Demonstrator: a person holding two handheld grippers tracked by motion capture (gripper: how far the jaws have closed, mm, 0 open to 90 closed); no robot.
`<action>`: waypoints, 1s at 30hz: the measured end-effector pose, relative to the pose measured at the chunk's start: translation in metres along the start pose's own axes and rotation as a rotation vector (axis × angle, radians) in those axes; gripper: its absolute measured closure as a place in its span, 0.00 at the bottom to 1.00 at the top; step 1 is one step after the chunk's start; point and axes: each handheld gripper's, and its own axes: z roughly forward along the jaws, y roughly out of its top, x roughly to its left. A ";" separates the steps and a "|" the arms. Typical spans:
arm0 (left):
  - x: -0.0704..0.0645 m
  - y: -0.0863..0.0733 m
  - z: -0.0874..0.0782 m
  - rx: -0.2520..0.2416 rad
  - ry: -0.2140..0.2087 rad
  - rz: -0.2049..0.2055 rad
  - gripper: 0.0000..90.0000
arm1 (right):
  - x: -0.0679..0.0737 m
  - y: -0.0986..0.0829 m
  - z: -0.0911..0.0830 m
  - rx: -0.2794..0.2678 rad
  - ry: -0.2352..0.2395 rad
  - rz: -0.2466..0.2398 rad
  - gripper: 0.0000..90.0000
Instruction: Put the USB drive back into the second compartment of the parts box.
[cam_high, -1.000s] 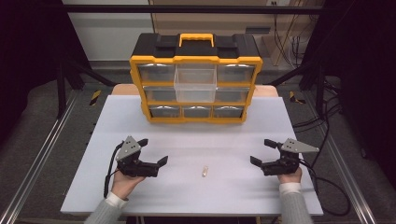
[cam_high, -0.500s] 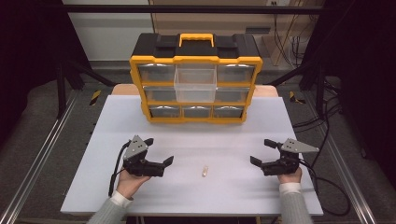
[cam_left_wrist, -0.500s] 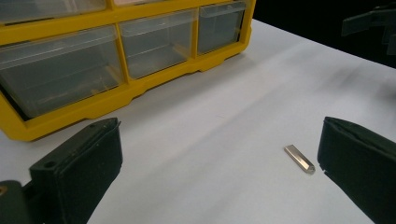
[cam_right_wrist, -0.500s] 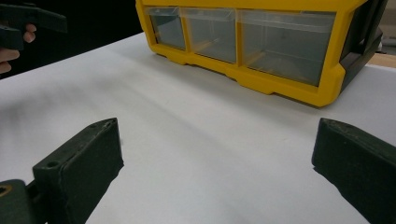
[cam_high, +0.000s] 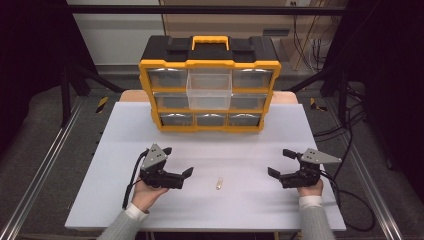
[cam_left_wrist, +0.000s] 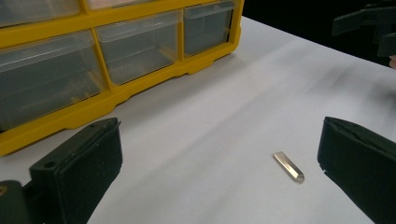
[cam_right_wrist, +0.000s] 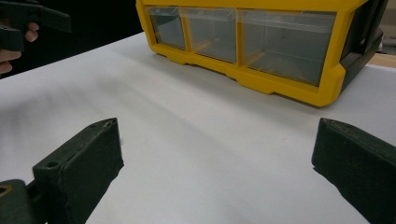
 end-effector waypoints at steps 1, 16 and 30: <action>-0.001 0.001 0.001 0.002 -0.001 0.001 0.00 | 0.000 0.000 0.000 0.000 -0.001 -0.001 0.02; -0.014 0.005 0.016 0.022 -0.022 0.015 0.00 | 0.000 0.000 0.000 0.000 0.000 -0.001 0.02; -0.026 0.004 0.033 0.058 -0.043 0.023 0.00 | 0.000 0.000 0.000 -0.001 0.001 0.000 0.02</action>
